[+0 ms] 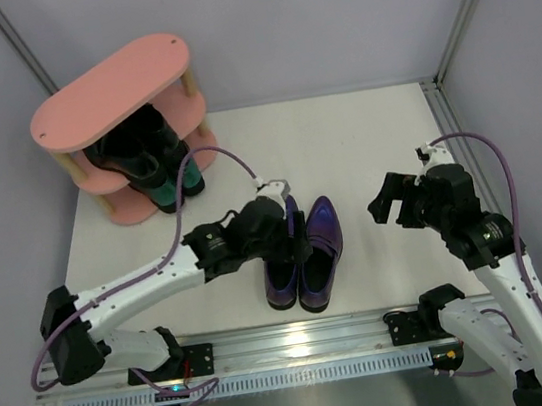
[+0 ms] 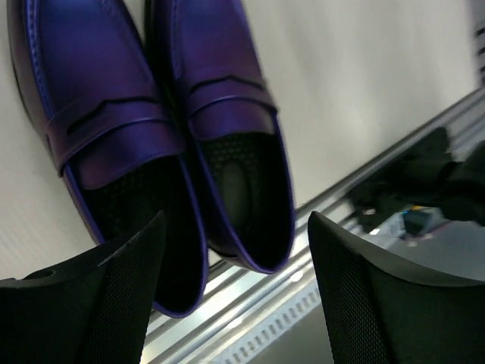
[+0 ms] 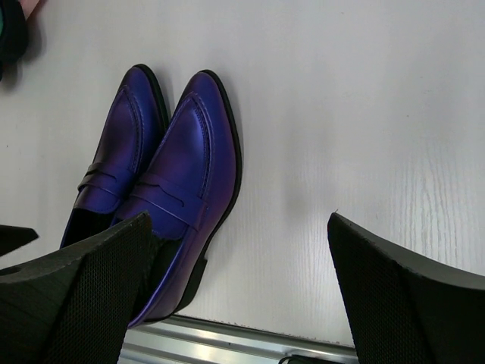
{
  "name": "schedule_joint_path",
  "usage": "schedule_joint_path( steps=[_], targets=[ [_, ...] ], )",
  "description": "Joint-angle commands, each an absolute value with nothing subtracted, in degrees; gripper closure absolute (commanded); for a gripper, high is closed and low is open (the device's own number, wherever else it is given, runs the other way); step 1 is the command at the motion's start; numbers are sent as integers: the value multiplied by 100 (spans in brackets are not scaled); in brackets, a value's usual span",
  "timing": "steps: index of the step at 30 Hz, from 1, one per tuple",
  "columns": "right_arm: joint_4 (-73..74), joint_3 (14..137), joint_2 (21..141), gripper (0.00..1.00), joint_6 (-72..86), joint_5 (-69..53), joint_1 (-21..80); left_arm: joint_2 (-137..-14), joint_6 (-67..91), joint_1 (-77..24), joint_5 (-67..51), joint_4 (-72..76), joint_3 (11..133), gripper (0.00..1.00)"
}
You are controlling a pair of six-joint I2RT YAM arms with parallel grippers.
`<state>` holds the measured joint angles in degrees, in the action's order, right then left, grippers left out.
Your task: Place and organize the shoes onto the shoe shelf
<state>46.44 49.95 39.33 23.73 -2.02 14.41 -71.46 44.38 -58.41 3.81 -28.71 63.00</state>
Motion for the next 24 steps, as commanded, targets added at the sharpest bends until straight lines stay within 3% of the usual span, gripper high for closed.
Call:
schedule_joint_path(
  steps=[1,6,12,15,16,20,24],
  targets=[
    [4790,5326,3806,2,2531,246,1468,-7610,4052,-6318,1475,-3356,6458,26],
    [4966,5361,3674,3,2505,378,1459,-8743,3973,-6793,2258,-4087,7031,27],
    [5027,5335,3647,3,2452,387,1459,-9298,4017,-7057,2118,-3814,6952,29],
    [5001,5335,3665,3,2426,343,1468,-9658,4095,-7102,2083,-3858,6917,44],
    [5001,5335,3682,3,2417,334,1468,-9711,4148,-7102,2031,-3832,6900,61],
    [4975,5326,3691,3,2391,308,1468,-9800,4184,-7102,1829,-3595,6759,100],
    [4974,5344,3691,3,2364,290,1468,-9651,4079,-7102,2073,-3989,7162,100]
  ],
)
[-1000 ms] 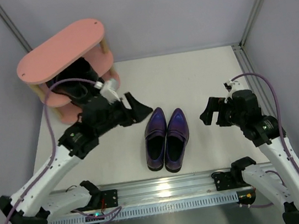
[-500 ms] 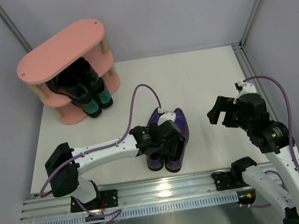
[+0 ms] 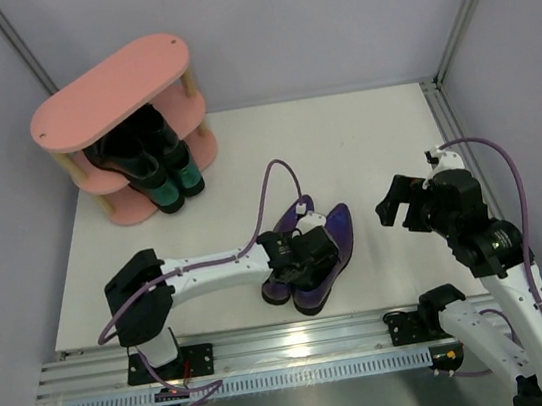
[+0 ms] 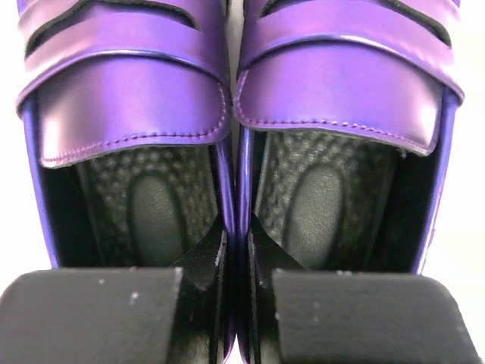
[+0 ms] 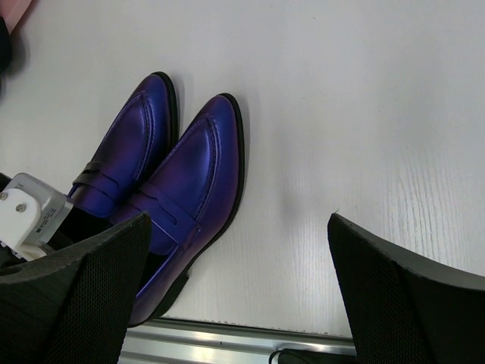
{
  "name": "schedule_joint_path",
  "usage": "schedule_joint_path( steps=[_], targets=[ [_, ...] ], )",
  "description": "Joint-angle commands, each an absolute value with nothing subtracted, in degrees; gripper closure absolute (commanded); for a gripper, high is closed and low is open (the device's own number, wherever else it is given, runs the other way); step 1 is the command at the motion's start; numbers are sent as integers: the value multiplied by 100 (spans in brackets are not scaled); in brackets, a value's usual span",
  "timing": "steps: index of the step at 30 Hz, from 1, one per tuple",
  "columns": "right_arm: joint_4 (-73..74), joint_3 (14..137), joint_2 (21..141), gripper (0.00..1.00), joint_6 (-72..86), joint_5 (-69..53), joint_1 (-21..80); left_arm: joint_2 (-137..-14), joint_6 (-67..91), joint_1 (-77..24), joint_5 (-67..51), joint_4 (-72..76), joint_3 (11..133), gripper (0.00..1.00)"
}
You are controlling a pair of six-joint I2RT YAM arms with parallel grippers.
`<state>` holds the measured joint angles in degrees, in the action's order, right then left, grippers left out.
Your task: Place and organize the shoes onto the shoe shelf
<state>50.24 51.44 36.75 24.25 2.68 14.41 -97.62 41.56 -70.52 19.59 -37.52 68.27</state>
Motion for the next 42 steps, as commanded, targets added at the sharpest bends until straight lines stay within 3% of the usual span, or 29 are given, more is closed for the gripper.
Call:
schedule_joint_path(
  steps=[1,3,11,19,26,32,42],
  targets=[
    [4983,5352,3683,3,2364,290,1468,-9581,4017,-7102,2274,-4147,7354,100],
    [4992,5379,3656,3,2356,264,1468,-9344,3816,-7049,2879,-4727,8065,100],
    [5106,5493,3489,2,2277,246,1468,-8877,3007,-5679,3120,-5677,10403,100],
    [5107,5511,3366,3,2197,115,1459,-9746,1549,-4362,4268,-6111,14295,100],
    [5054,5467,3357,3,2109,70,1468,-9246,28,-3490,5334,-3335,13631,100],
    [4896,5414,3445,3,2065,-219,1468,-9791,-633,-2989,5397,-2893,13985,100],
    [4703,5274,3560,3,1995,-413,1459,-10063,1335,-1873,5063,-3980,14194,100]
  ],
)
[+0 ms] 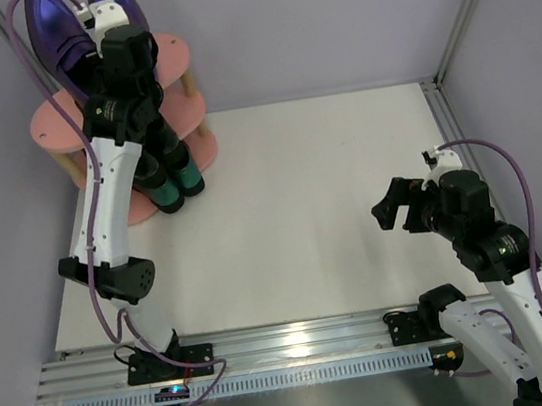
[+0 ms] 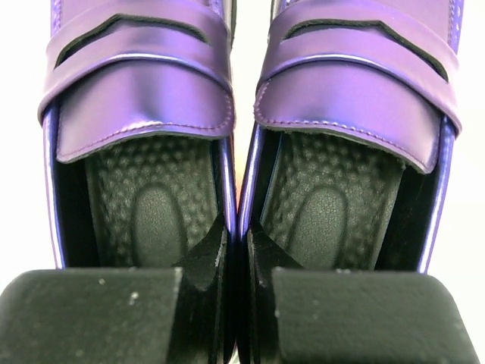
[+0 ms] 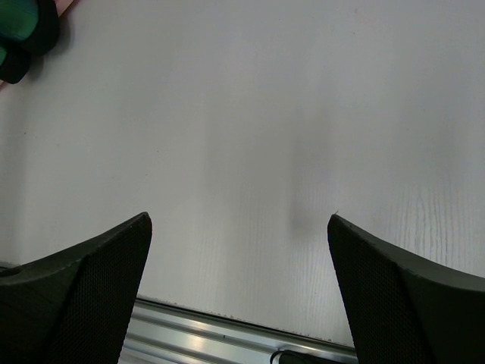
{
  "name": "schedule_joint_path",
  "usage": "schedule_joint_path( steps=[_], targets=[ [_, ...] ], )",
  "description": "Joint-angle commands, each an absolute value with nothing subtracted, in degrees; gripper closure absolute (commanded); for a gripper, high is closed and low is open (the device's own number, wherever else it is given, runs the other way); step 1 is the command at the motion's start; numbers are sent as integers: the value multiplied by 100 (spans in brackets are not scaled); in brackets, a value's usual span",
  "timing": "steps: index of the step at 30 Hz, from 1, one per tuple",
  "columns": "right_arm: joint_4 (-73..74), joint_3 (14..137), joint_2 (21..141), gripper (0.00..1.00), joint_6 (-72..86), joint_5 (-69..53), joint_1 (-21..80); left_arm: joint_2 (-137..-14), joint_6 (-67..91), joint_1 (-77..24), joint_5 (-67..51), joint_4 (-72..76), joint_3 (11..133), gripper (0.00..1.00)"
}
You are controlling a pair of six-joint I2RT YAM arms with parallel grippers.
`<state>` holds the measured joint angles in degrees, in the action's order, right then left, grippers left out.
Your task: Place and organize the shoes onto the shoe shelf
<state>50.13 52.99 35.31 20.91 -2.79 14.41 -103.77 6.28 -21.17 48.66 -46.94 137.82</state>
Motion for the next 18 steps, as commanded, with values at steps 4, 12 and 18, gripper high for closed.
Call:
schedule_joint_path(
  steps=[4,12,18],
  targets=[
    [4676,5186,3551,3,2004,-492,1459,-10107,1775,-1714,5019,-4157,14186,100],
    [4649,5186,3551,3,1995,-562,1468,-10178,2460,-1608,4896,-4306,14194,100],
    [4649,5177,3525,3,1986,-606,1459,-10204,3110,-1415,4641,-4544,14177,100]
  ],
)
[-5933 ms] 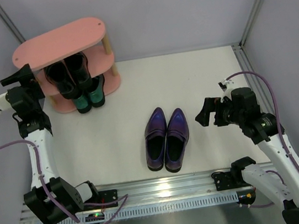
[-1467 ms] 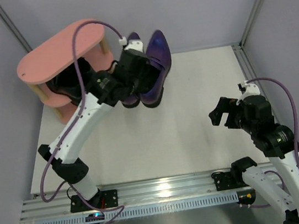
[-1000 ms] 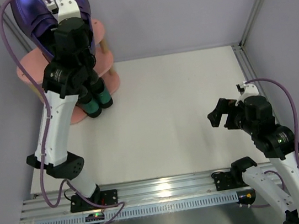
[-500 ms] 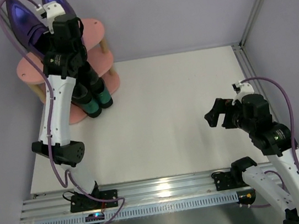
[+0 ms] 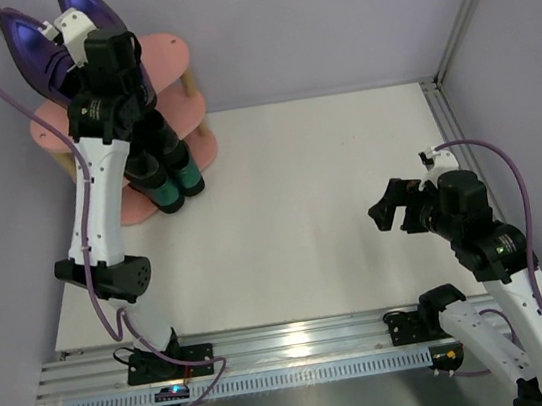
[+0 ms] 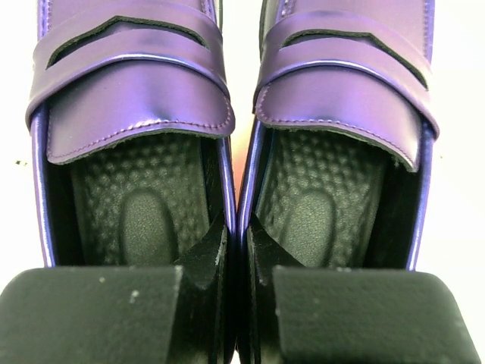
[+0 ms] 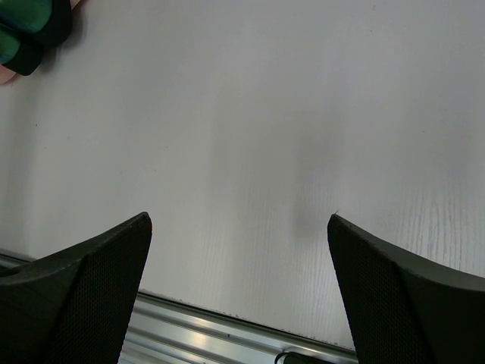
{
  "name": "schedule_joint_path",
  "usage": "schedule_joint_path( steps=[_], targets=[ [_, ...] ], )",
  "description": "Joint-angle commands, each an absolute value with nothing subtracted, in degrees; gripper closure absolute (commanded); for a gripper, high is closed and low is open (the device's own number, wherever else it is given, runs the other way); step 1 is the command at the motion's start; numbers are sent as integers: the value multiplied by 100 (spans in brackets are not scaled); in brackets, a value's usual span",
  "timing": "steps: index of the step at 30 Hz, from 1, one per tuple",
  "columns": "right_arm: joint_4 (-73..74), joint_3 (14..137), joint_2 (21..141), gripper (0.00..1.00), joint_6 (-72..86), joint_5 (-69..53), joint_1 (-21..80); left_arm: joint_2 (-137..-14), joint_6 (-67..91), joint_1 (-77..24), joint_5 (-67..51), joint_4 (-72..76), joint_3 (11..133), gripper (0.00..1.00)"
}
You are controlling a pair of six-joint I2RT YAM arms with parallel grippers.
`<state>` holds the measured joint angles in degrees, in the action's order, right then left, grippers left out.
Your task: Place and organize the shoes onto the shoe shelf
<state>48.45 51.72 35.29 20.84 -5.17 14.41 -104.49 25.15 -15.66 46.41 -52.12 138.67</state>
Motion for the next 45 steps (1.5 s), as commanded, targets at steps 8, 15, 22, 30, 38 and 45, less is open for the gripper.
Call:
schedule_joint_path(
  steps=[8,15,22,30,38,45],
  targets=[
    [4649,5186,3533,3,1978,-615,1468,-10151,3428,-1169,4500,-4421,14159,89],
    [4632,5212,3595,3,1969,-598,1468,-10090,3358,-1072,4465,-4228,14185,67],
    [4614,5212,3639,3,1977,-606,1468,-9871,3182,-1064,4439,-3929,14159,60],
    [4641,5238,3648,3,1969,-589,1468,-8974,3243,-1072,3981,-3426,13729,46],
    [4641,5229,3577,0,1951,-729,1459,-7815,3041,-1037,4815,-3902,11964,100],
    [4676,5221,3507,0,1960,-800,1459,-8199,3523,-248,4246,-4983,11962,100]
  ],
)
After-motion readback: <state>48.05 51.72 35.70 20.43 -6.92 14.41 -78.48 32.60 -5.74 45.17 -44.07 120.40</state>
